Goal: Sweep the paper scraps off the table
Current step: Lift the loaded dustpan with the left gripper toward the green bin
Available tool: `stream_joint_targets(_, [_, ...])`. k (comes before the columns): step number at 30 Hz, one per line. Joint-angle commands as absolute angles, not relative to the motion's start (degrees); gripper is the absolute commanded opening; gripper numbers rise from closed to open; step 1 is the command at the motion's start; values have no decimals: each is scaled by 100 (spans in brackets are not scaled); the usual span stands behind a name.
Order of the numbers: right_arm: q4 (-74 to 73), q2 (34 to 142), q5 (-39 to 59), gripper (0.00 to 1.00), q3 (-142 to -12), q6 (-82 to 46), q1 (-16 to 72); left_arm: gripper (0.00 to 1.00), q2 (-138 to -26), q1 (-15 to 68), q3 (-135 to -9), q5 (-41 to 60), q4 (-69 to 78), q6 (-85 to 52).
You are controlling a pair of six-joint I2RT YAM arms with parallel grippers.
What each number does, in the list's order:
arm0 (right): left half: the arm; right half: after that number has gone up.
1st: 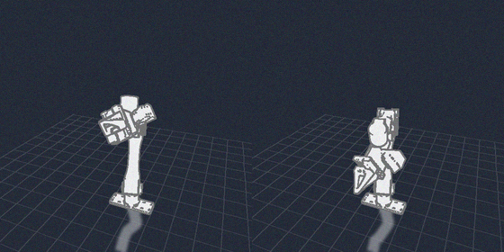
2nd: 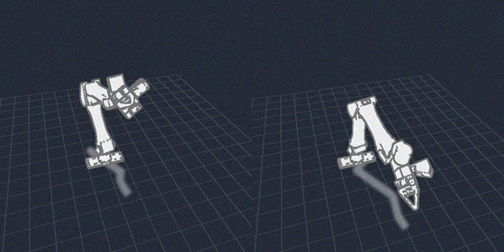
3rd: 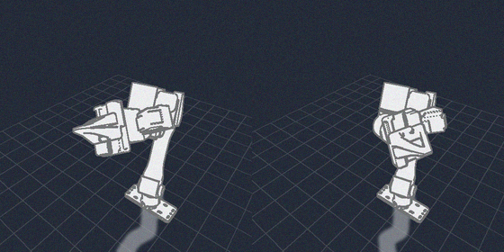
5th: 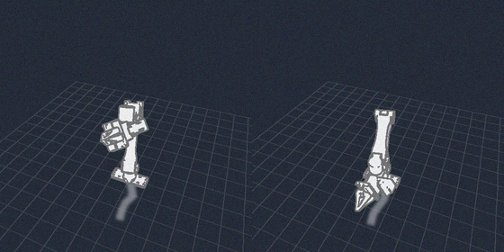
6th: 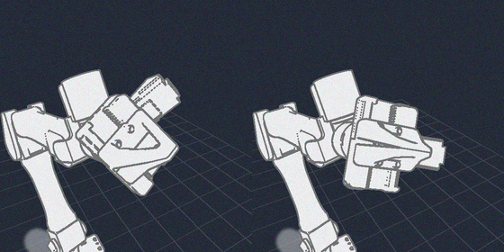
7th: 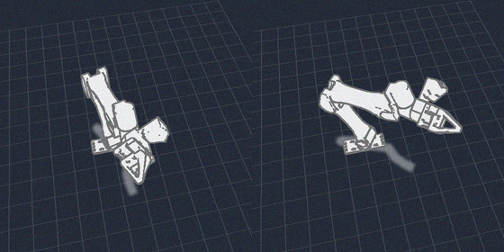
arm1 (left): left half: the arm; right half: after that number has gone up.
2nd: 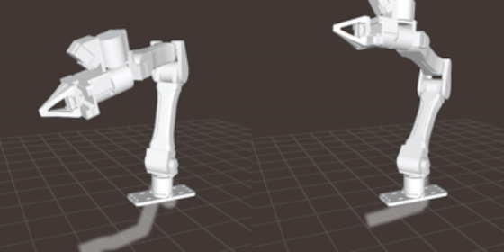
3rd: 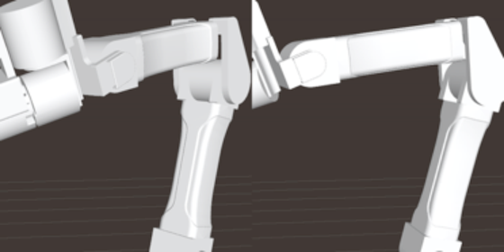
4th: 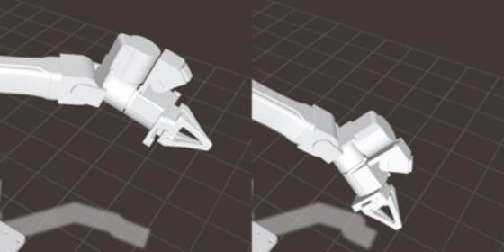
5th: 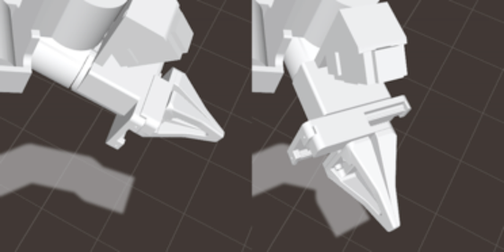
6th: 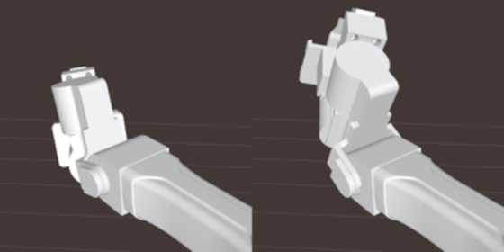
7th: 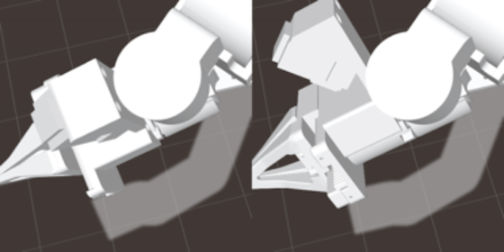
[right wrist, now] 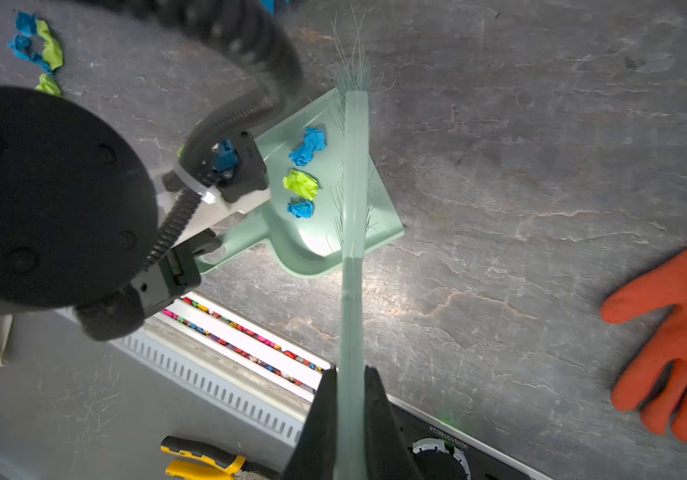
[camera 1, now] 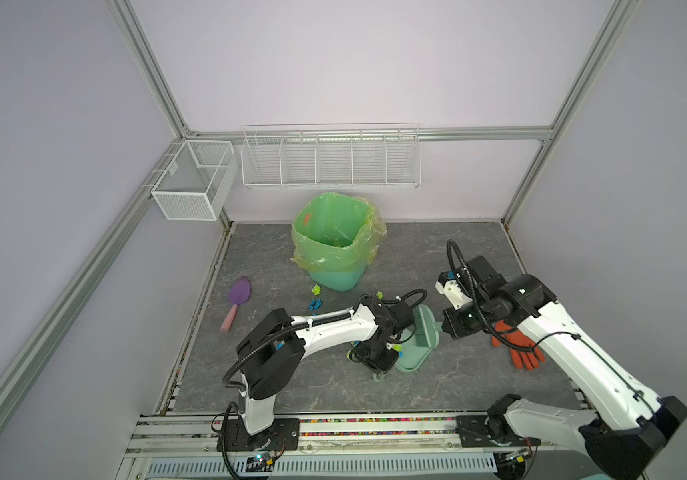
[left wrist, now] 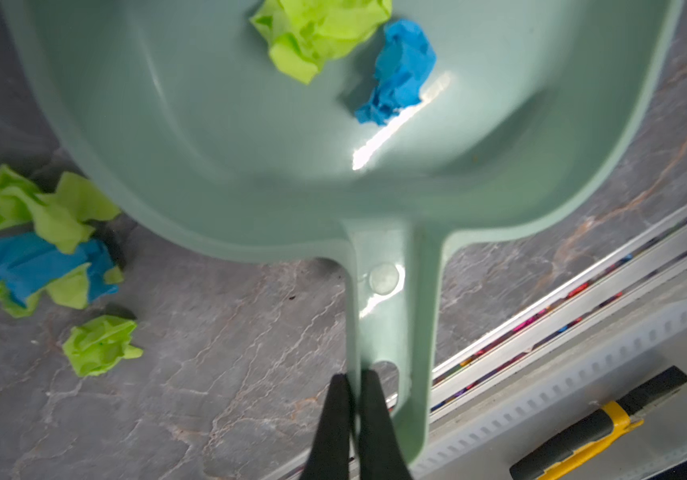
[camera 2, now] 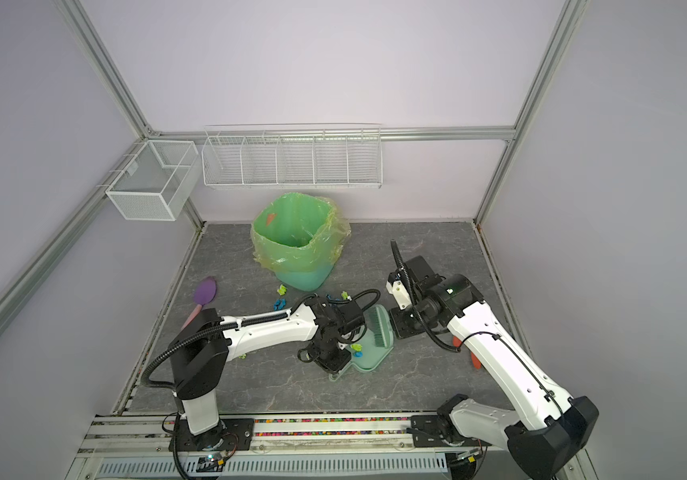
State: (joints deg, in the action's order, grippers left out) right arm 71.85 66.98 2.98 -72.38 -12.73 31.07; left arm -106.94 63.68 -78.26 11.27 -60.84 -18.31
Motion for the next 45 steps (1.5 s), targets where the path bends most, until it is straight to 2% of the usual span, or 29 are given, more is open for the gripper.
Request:
stream_joint_targets(1, [7271,6486,-143,7,-7189,-1579,2985,0,-10626,6336,-8088,816,-6241,-1815])
stream_joint_targets(17, [6735,6030,-444,7,-6532,-2075,2282,0,-10212,6330,-8956,70,-6961,-1826])
stream_joint_targets(31, [6313,5902,-138,7,-6248,-2046,2185,0,-10365,6137,-10791,-690,-8382,-1740])
stream_joint_targets(45, [6285,5926,-41,7,-6492,-1863,2111,0,-10833,5815,-12636,-1103,-9433,-1685])
